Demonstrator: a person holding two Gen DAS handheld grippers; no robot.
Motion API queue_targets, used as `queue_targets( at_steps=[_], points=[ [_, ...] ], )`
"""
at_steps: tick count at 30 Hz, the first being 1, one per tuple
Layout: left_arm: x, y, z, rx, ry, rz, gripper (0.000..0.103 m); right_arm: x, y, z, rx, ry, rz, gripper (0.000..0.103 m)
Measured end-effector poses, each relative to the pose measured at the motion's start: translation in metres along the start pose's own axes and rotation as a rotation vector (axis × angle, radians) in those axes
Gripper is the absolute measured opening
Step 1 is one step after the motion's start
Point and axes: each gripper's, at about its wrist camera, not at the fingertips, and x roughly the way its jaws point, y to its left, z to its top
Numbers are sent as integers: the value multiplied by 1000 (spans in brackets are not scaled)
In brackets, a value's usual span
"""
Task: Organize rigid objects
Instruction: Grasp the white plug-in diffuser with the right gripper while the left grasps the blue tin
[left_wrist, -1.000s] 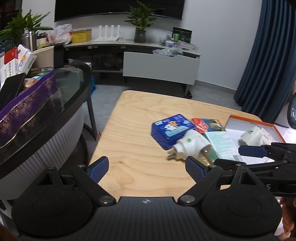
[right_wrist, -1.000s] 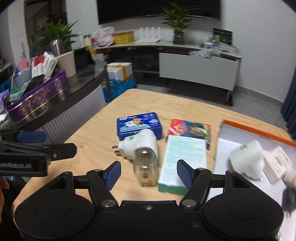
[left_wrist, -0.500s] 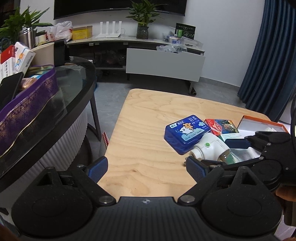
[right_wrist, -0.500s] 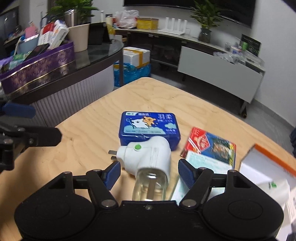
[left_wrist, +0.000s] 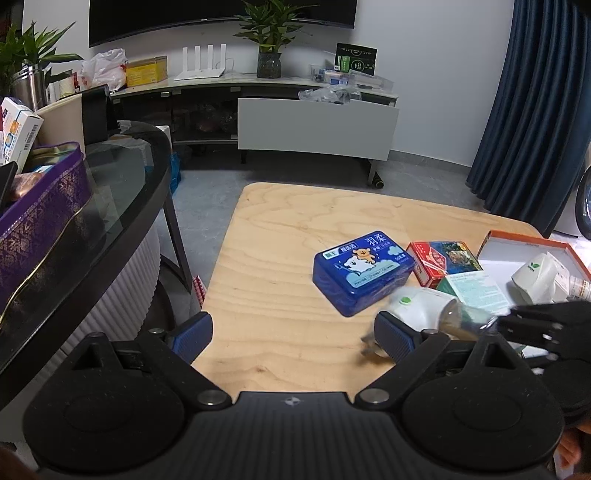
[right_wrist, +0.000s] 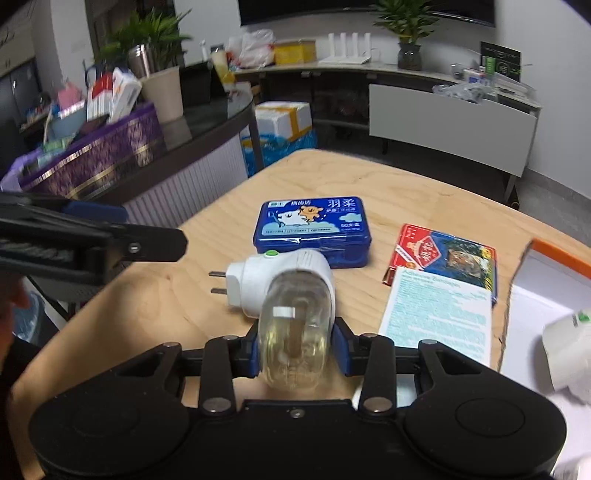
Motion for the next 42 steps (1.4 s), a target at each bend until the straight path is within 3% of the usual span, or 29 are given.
queue_targets(
  at_steps=[5, 7, 9, 13, 19, 20, 21, 25, 31, 33, 38, 41, 42],
  points=[
    [2, 1, 2, -11, -2, -5, 97, -16, -3, -12, 33, 13, 2, 46],
    [2, 0, 1, -11, -3, -5, 97, -22, -1, -17, 33, 9, 11, 51],
    [2, 0, 0, -13, 1, -8, 97, -21, 3, -17, 13, 5, 11, 71],
    [0, 1, -1, -6, 1, -4, 97, -9, 16, -8, -86, 47, -30, 81],
    [4, 2, 1, 6, 0, -8, 97, 16, 26, 8, -193, 131, -18, 83],
    [5, 2, 2, 12, -1, -14, 97, 19, 23, 8, -180, 133, -2, 78],
    [6, 1, 3, 23, -4, -20, 98, 20, 19, 8, -152, 124, 4, 74],
    [18, -7, 10, 89, -8, -70, 101, 3, 9, -1, -51, 28, 34, 73],
    [47, -30, 27, 312, -41, -141, 103, -51, -3, -19, 25, -62, 4, 73],
    [64, -38, 33, 367, -27, -179, 103, -72, -7, -24, 62, -98, -4, 73],
    [106, -57, 33, 479, 28, -182, 103, -112, -10, -32, 90, -148, -44, 73],
    [120, -62, 31, 463, 58, -185, 88, -131, -15, -37, 129, -178, -65, 73],
    [120, -61, 31, 447, 55, -194, 76, -135, -16, -38, 139, -188, -73, 73]
  ],
)
